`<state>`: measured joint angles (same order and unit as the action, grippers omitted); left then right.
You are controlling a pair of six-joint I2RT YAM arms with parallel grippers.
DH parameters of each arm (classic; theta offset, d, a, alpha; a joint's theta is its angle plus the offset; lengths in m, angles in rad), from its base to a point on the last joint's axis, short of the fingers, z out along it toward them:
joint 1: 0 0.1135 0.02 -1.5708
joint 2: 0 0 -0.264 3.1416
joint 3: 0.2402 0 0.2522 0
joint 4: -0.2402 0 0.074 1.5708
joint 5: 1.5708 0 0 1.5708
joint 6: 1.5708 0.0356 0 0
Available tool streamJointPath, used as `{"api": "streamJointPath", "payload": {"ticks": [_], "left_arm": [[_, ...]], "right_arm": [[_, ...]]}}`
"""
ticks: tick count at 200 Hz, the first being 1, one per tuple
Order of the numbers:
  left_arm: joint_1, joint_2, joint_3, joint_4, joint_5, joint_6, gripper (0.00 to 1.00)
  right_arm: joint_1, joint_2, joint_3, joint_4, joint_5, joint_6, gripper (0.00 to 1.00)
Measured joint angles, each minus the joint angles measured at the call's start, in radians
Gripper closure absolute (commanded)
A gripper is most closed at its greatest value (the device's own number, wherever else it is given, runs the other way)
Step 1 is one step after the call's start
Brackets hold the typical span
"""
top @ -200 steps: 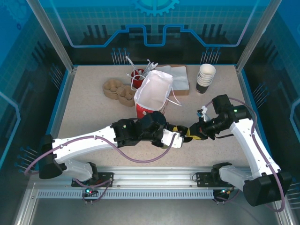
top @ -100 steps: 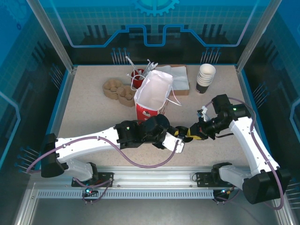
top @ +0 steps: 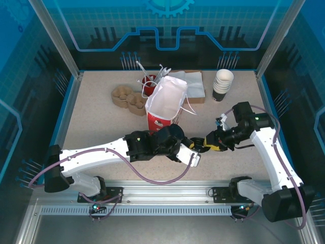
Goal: Pack the takeout coffee
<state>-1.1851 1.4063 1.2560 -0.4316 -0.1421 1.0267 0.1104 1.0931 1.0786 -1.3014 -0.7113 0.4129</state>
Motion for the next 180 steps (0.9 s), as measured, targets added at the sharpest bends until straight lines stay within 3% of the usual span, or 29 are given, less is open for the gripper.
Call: {"api": "streamJointPath", "payload": {"ticks": [32,52,103,180], "left_arm": [[0.009,0.001,0.012,0.011,0.0,-0.109,0.87],[0.02,0.0,0.013,0.011,0.008,-0.19,0.87],[0.072,-0.039,-0.018,0.029,0.054,-0.443,0.86],[0.161,-0.142,-0.214,0.126,0.191,-0.943,0.87]], "right_arm": [[-0.069,-0.062,0.044,0.021,-0.005,0.0,0.5],[-0.116,-0.118,0.061,0.051,0.004,0.0,0.46],[-0.189,-0.242,0.058,0.144,0.022,0.012,0.5],[-0.196,-0.244,-0.117,0.305,-0.032,0.097,0.54]]}}
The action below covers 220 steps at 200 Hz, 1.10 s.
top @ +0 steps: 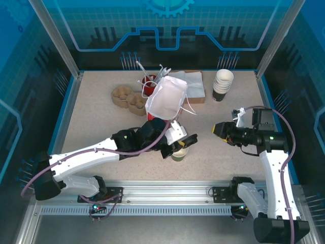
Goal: Pack the takeout coffee
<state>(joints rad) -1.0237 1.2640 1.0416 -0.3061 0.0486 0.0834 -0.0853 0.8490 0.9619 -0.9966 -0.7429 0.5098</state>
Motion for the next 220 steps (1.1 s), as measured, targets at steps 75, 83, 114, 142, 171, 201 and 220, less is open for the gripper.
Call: {"api": "streamJointPath", "payload": {"ticks": [75,83,114,142,171,201,220], "left_arm": [[0.121,-0.097,-0.173,0.174,0.169,-0.422,0.86],[0.13,-0.101,-0.186,0.186,0.181,-0.46,0.86],[0.159,-0.136,-0.245,0.242,0.209,-0.61,0.86],[0.176,-0.172,-0.32,0.309,0.217,-0.735,0.84],[0.188,-0.191,-0.404,0.383,0.23,-0.828,0.85],[0.196,-0.2,-0.476,0.462,0.237,-0.901,0.85],[0.198,-0.2,-0.504,0.502,0.237,-0.938,0.84]], "right_arm": [[0.048,-0.011,-0.196,0.182,-0.059,0.101,0.54],[0.065,-0.006,-0.202,0.199,-0.063,0.109,0.54],[0.113,0.012,-0.206,0.27,-0.085,0.129,0.54],[0.131,0.028,-0.217,0.317,-0.104,0.146,0.54],[0.152,0.031,-0.236,0.344,-0.108,0.146,0.55],[0.181,0.037,-0.27,0.376,-0.118,0.146,0.59],[0.202,0.061,-0.291,0.393,-0.125,0.15,0.59]]}}
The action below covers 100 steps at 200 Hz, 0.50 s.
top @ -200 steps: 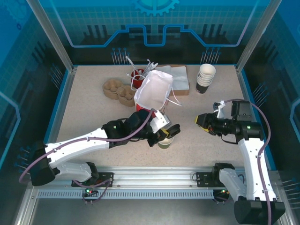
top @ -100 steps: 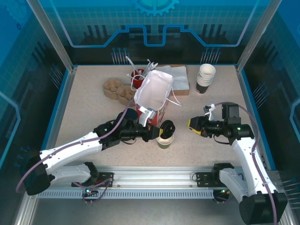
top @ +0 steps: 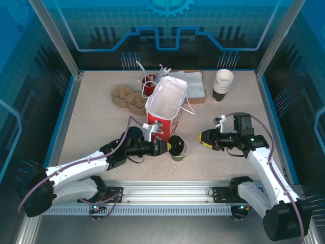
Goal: Pack the takeout coffee
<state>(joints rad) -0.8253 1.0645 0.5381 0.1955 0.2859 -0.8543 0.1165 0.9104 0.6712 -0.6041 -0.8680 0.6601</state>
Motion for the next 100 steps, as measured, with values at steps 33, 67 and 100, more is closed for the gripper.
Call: {"api": "streamJointPath", "payload": {"ticks": [33,67,100], "left_arm": [[0.01,0.01,-0.019,0.073,0.002,-0.053,0.84],[0.019,0.054,-0.026,0.129,0.009,-0.1,0.84],[0.019,0.097,-0.037,0.162,0.023,-0.132,0.84]], "right_arm": [[0.04,0.037,-0.014,0.035,-0.001,0.01,0.59],[0.063,0.054,-0.016,0.068,0.0,0.018,0.51],[0.072,0.079,-0.018,0.103,0.0,0.018,0.49]]}}
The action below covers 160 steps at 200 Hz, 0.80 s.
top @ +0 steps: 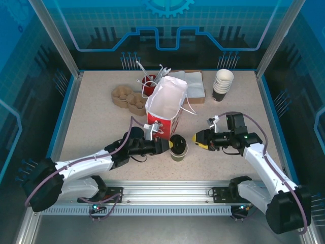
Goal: Pack the takeout coffee
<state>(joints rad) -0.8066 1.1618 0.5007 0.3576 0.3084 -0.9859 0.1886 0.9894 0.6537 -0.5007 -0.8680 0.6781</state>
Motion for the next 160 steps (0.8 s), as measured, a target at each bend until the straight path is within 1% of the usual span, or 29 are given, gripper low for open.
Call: {"api": "streamJointPath", "payload": {"ticks": [58,160], "left_arm": [[0.006,0.039,-0.008,0.034,0.004,-0.056,0.74],[0.006,0.082,-0.01,0.045,0.022,-0.063,0.69]], "right_arm": [[0.017,0.043,-0.031,0.051,0.005,0.003,0.41],[0.068,0.073,-0.042,0.099,0.058,0.007,0.37]]}}
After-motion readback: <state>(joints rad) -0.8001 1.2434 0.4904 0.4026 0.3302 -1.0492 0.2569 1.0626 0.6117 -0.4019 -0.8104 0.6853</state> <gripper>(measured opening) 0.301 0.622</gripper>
